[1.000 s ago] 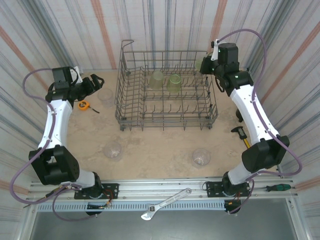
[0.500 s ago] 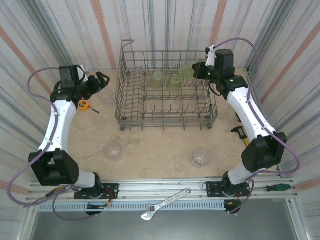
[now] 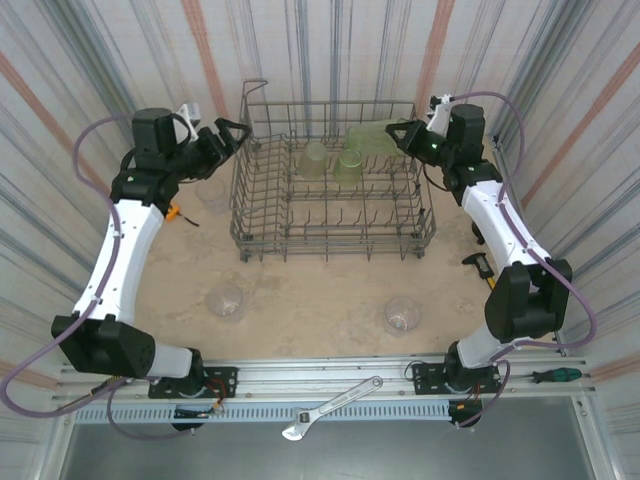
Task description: Load the cups into the dish rack
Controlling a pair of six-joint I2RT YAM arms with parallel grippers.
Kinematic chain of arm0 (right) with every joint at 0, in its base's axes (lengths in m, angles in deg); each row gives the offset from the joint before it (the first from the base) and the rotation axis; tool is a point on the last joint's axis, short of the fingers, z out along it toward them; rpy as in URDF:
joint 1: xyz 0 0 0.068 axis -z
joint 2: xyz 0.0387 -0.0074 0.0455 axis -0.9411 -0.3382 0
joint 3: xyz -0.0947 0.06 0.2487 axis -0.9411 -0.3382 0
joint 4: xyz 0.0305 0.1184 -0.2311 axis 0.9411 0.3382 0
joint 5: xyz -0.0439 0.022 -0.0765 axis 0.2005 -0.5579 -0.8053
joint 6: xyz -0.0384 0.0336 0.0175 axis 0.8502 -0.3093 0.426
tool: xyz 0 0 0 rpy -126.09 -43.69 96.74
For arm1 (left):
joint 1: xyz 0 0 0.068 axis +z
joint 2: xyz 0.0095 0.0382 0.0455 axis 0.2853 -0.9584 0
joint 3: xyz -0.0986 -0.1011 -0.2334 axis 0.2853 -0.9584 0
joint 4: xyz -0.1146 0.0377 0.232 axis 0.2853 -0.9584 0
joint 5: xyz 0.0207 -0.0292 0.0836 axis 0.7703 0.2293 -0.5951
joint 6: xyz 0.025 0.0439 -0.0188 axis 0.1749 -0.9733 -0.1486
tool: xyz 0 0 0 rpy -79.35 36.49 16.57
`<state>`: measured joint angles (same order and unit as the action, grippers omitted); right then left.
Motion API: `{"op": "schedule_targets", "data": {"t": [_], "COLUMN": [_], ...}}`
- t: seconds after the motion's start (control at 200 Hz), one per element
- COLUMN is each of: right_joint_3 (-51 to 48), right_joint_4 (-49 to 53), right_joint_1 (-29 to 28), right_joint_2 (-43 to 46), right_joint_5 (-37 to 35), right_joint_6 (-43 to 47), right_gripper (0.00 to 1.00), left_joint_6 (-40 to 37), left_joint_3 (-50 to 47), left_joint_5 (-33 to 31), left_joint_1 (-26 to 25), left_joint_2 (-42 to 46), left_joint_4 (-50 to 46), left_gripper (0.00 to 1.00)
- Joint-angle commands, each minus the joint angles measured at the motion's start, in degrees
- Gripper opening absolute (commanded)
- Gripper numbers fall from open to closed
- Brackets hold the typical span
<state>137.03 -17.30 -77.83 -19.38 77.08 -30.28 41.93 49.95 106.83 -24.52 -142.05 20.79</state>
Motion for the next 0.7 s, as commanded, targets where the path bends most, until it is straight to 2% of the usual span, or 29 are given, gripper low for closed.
{"op": "schedule_targets", "data": {"t": [0.0,0.18,0.291,0.696], "right_joint_3": [-0.8,-4.2,-6.3,-13.2], "right_joint_4": [-9.1,-17.3,-21.5,-36.4], "right_joint_1": [0.2,0.8,0.8,1.2], "right_joint_2": [0.2,0.1,0.3,2.4], "right_joint_5": [5.4,8.3,9.5,10.2], "right_joint_6": [-6.6,-13.1,-16.0,-26.8], "right_gripper": [0.00,0.00,0.00,0.00], "left_joint_6": [3.1,7.1,9.9,29.0], "left_joint_3": [3.4,6.9,7.0,3.3], "left_joint_5": [0.5,1.4,-0.2,2.5], "left_joint_1": [-3.4,-7.8,-9.7,-11.4], "left_joint_2": [-3.1,-9.1,-11.7,-20.2], "left_joint_4": [3.8,9.0,12.3,31.7], "left_gripper": [0.99,0.99,0.99,0.99]}}
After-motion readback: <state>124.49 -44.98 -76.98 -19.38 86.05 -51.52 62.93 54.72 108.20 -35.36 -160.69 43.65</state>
